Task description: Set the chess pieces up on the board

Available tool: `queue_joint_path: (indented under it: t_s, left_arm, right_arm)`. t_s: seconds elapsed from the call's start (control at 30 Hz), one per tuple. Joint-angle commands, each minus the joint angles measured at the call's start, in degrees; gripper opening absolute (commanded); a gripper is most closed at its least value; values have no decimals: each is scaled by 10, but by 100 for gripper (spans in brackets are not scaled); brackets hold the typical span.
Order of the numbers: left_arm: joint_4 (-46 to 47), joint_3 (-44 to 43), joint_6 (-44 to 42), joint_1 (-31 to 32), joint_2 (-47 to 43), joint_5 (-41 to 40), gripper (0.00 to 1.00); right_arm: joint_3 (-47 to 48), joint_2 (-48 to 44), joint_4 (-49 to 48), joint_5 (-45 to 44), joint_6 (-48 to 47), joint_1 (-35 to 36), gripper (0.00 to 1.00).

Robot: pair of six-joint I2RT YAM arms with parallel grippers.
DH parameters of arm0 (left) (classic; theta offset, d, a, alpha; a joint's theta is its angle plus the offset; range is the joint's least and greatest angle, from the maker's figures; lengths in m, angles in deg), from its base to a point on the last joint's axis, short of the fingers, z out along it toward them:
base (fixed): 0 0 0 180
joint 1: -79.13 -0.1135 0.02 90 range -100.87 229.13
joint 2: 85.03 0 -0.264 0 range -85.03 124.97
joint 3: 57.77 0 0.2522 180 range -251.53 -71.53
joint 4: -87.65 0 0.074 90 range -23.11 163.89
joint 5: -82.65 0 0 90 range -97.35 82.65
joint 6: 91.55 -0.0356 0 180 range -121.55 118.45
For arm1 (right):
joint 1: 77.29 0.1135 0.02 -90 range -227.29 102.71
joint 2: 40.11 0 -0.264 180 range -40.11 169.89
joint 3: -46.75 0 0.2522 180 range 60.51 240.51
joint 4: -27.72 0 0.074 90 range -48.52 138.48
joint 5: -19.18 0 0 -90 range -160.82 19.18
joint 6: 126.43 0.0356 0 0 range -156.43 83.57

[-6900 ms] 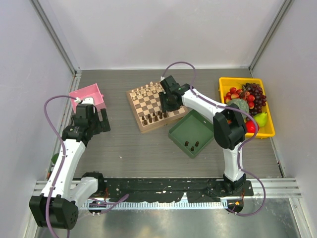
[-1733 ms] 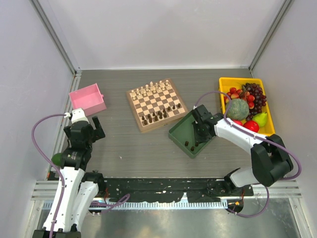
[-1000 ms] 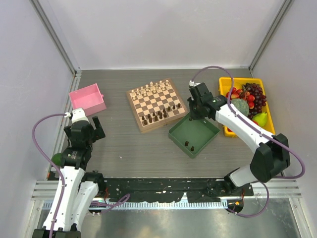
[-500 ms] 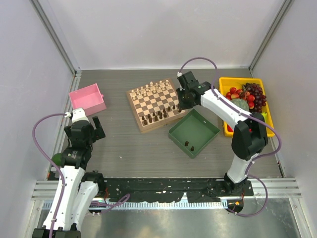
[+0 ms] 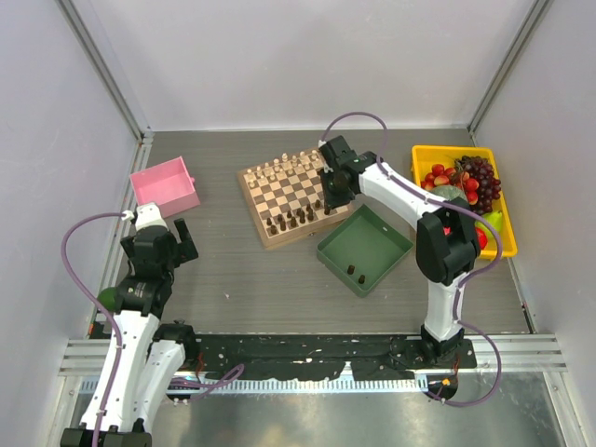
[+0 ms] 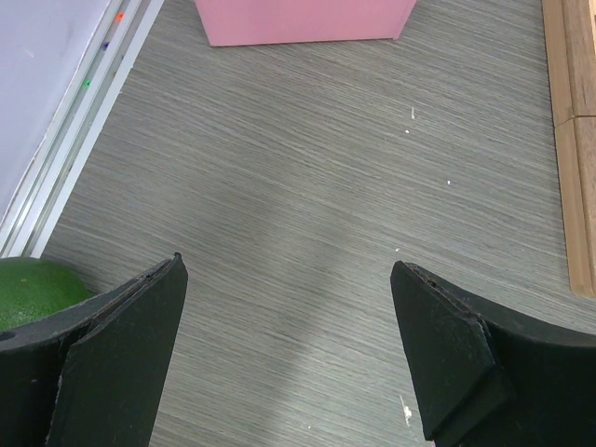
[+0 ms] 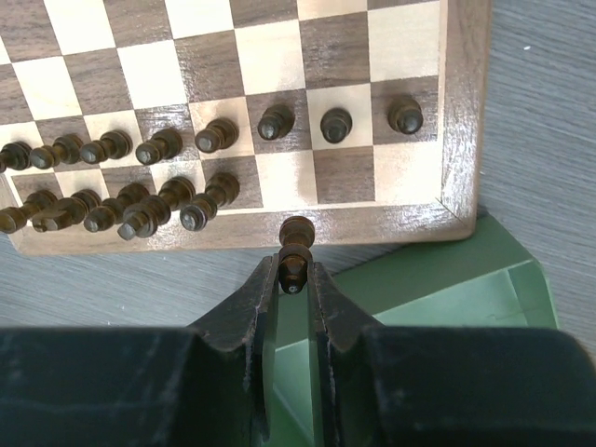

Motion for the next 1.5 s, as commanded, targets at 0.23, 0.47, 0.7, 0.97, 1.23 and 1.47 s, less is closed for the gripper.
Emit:
queue_joint_path:
  t_s: [0.23,0.47,0.7,0.97,1.23,1.47]
  left_arm:
    - [7,-20,-7,-4,6,-9,99]
    - [6,-21,-7,-3,9,-10,99]
    - [6,-22,-9,-4,10,-13,99]
    - [5,-22,-9,-4,11,-10,99]
    - [4,-22,-10,-4,10,-8,99]
    - [6,-23,-10,-4,12,-7,99]
  right_arm:
    - [71,53,4,-5,-24,5,14]
    - [92,72,10,-2,-27,6,14]
    - [92,73,16,-2,-28,12,15]
    - [92,74,17,-4,-30,16,15]
    - [101,86,20,-11,-29,16,17]
    - [107,91,23,-5,-30,15,23]
